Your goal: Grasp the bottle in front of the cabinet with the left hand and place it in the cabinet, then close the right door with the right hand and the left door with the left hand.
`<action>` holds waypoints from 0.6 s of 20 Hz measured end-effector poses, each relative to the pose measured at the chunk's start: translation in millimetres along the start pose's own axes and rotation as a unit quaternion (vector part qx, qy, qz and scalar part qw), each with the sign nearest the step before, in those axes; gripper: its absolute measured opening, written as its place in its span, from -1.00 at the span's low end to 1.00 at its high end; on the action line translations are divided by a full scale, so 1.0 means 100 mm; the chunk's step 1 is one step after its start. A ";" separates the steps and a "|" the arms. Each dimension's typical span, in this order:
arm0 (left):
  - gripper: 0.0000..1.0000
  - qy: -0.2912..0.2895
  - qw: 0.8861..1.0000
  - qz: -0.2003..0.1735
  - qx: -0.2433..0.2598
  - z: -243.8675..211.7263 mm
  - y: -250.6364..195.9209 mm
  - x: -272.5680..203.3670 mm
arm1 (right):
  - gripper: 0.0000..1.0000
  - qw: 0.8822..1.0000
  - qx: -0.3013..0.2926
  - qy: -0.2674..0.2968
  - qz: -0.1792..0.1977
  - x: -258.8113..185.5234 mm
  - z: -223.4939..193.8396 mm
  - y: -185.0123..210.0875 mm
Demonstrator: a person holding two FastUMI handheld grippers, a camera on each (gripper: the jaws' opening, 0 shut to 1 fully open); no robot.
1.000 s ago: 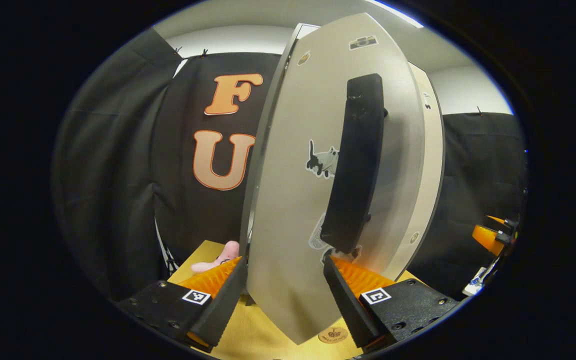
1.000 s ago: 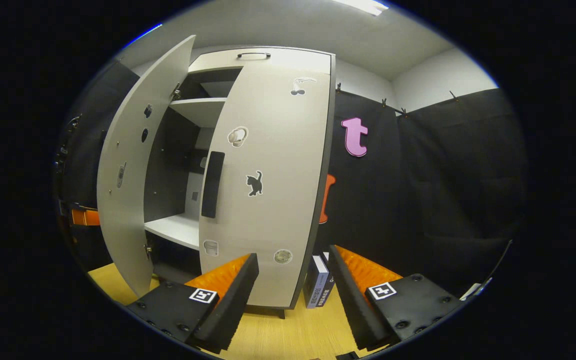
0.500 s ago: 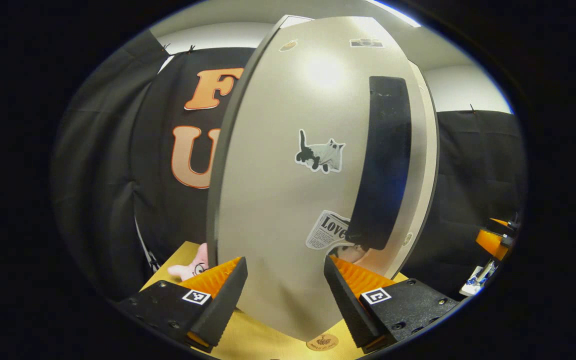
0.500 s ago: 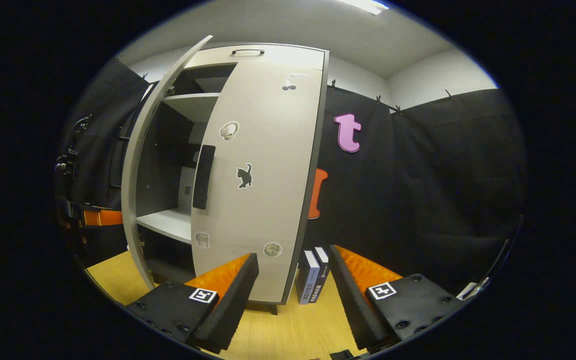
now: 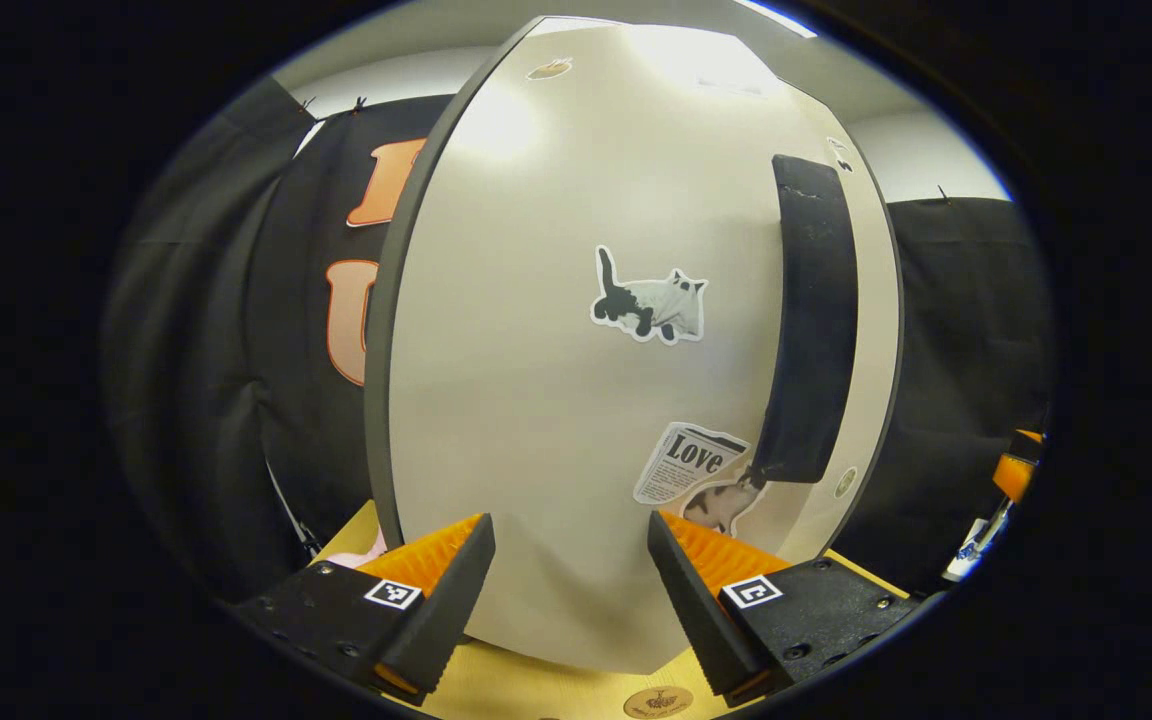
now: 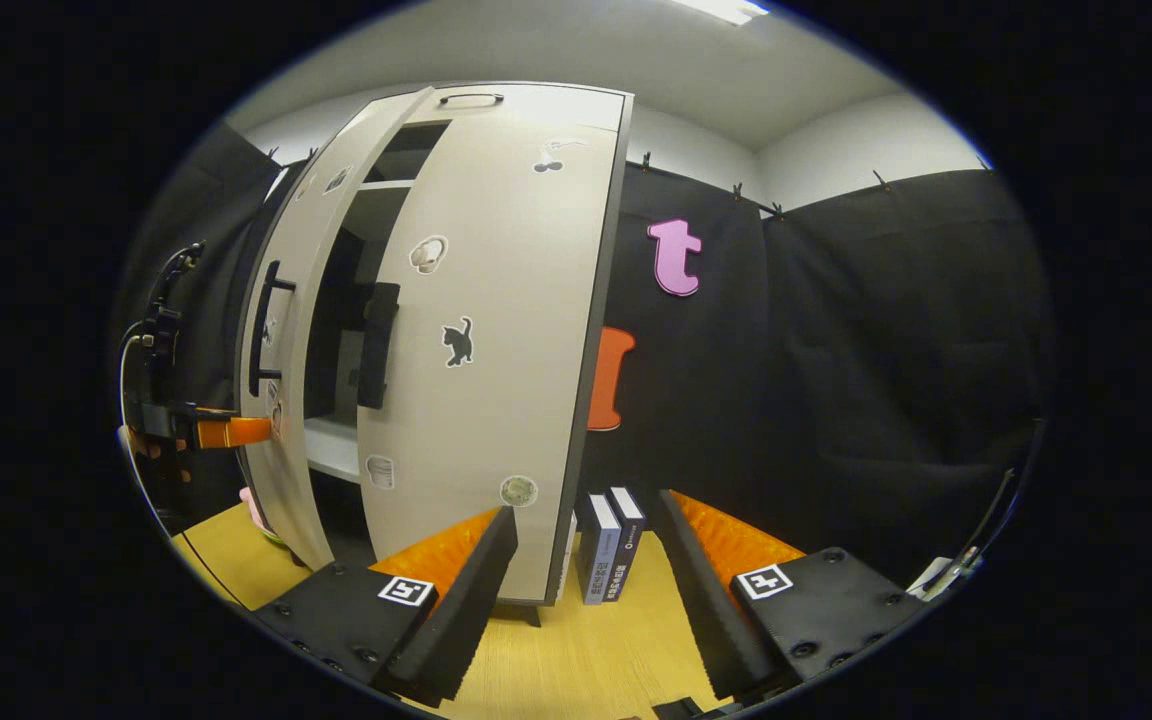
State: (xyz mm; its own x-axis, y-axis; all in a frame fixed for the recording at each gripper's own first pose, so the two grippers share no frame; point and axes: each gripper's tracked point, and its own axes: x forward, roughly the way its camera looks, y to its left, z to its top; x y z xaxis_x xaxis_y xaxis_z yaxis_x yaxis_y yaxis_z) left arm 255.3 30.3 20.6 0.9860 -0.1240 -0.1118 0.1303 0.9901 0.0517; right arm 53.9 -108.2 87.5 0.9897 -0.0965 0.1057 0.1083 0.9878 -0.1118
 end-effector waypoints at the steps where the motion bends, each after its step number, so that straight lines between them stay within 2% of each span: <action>1: 0.89 0.000 1.000 0.001 0.001 0.00 0.00 -0.01 | 0.88 1.000 0.001 0.001 -0.001 0.01 -0.02 -0.02; 12: 0.89 0.006 1.000 0.013 -0.005 0.00 -0.01 0.11 | 0.89 1.000 0.017 0.011 0.006 0.24 -0.19 -0.19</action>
State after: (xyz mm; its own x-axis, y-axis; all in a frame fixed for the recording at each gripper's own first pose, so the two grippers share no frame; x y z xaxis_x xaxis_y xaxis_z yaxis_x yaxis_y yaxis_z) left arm 265.9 28.2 18.9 0.9875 -0.0978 -0.1233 0.1040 0.9936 0.0448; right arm 77.1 -131.3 72.9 0.9928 -0.0879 0.0818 0.0945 0.9923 -0.0801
